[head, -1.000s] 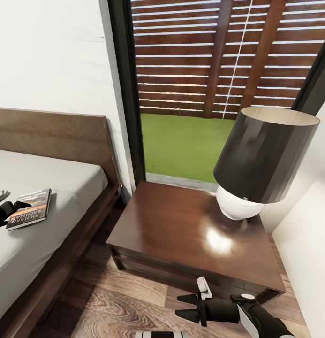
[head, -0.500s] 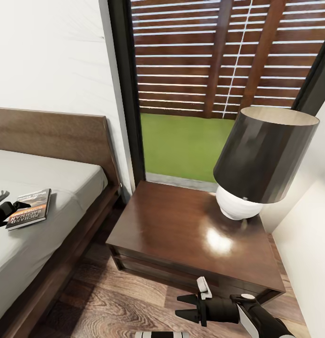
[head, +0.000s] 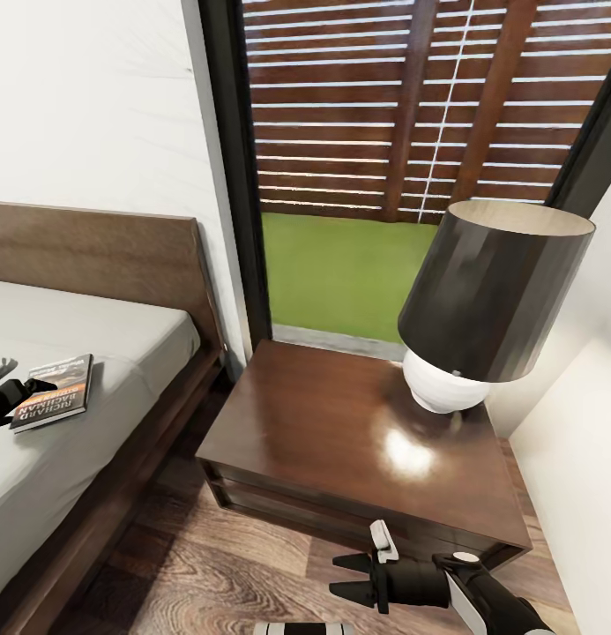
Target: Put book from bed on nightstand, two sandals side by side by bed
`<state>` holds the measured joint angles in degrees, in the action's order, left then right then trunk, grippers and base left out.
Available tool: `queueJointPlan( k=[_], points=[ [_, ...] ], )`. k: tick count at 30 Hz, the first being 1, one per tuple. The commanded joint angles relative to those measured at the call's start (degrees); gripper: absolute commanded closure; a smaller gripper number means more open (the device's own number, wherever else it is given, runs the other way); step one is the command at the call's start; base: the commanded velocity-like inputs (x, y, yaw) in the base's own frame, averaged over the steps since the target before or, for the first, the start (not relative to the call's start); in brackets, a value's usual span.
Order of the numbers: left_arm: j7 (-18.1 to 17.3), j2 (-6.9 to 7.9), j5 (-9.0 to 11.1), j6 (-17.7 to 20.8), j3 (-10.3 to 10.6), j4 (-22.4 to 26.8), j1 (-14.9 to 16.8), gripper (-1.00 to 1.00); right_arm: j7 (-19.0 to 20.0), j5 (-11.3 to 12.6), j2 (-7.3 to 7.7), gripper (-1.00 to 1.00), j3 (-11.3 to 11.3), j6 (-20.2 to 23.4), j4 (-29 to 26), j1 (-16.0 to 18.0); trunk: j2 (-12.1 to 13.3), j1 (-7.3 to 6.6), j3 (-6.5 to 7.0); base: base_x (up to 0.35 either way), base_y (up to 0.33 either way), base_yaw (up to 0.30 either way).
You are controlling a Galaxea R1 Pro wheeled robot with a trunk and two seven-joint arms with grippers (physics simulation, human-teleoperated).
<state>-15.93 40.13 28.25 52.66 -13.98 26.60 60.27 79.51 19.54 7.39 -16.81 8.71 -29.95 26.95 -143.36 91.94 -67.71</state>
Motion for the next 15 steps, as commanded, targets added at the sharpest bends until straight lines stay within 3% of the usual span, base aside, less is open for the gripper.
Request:
queueJointPlan(
  k=[1, 15],
  points=[
    [-0.26, -0.02, -0.73, 0.39, -0.29, -0.03, 0.02, -1.00, 0.03, 0.59, 0.08, -1.00, -0.41, 0.60, -0.02, 0.04, -0.02, -0.01, -0.05, 0.000, -0.005, 0.000],
    [-0.25, 0.03, -0.72, 0.42, -0.28, 0.00, 0.02, -1.00, 0.03, 0.62, 0.08, -1.00, -0.38, 0.60, -0.02, 0.04, -0.02, -0.01, -0.05, 0.000, -0.001, 0.000]
  ],
)
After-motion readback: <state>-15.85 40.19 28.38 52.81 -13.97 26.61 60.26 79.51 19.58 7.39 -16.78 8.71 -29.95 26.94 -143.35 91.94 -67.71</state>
